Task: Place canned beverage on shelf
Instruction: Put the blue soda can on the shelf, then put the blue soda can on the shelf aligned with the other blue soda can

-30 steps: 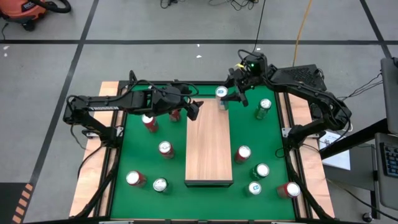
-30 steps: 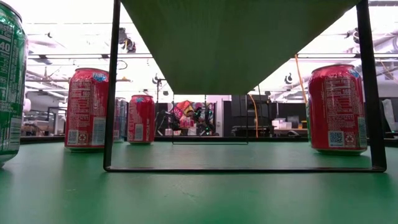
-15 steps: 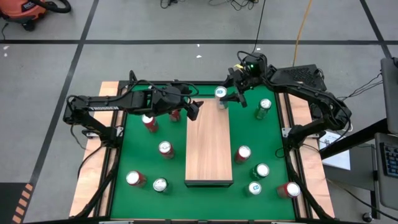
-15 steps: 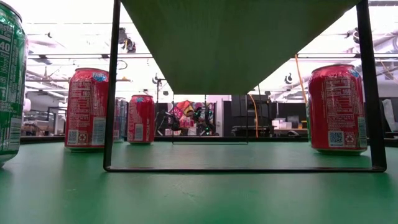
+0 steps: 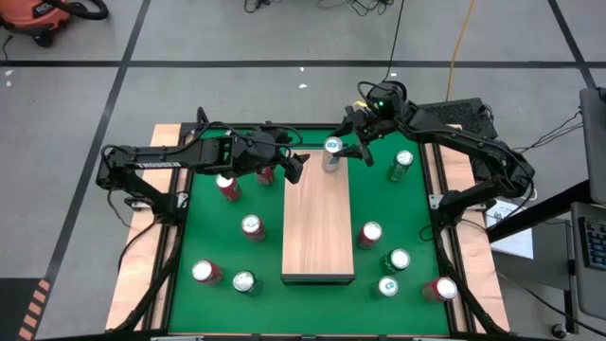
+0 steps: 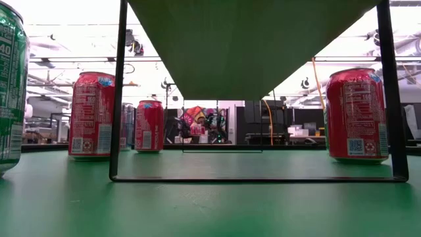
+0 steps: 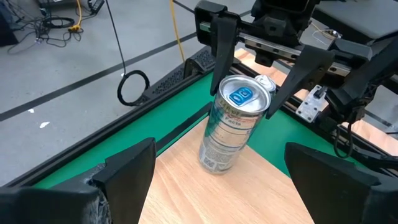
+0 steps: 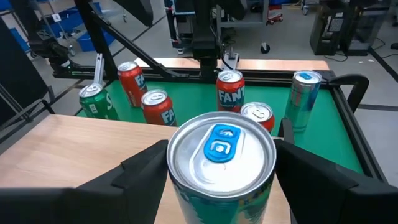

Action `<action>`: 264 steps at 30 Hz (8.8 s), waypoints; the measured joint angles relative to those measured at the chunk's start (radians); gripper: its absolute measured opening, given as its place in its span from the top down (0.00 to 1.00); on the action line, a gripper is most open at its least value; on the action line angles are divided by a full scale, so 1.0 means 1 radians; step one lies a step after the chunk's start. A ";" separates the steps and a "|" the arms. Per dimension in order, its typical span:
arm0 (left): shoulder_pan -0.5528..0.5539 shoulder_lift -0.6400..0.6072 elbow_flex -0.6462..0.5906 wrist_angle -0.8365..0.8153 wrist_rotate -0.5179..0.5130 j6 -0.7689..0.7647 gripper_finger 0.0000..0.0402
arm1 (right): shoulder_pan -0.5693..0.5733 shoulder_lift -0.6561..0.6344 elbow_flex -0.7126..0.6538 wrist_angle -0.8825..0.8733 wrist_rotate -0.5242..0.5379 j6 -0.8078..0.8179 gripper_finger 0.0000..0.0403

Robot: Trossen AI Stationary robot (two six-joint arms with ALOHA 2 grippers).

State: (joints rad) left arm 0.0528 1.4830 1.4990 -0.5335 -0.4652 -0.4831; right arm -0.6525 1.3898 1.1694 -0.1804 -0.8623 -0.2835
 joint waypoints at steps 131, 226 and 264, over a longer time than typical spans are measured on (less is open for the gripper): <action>-0.132 0.000 0.000 -0.463 0.262 -0.559 0.11 | 0.324 -0.548 -0.001 -0.657 0.475 0.602 0.25; 0.836 0.245 -0.039 -0.694 0.491 0.519 0.11 | 0.470 -0.398 0.000 -0.586 0.971 1.090 0.25; 0.836 0.240 -0.040 -0.732 0.515 0.522 0.48 | 0.469 -0.398 -0.001 -0.595 1.048 1.002 0.25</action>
State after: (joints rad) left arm 0.8887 1.7227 1.4593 -1.2660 0.0501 0.0389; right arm -0.1833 0.9913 1.1689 -0.7754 0.1855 0.7187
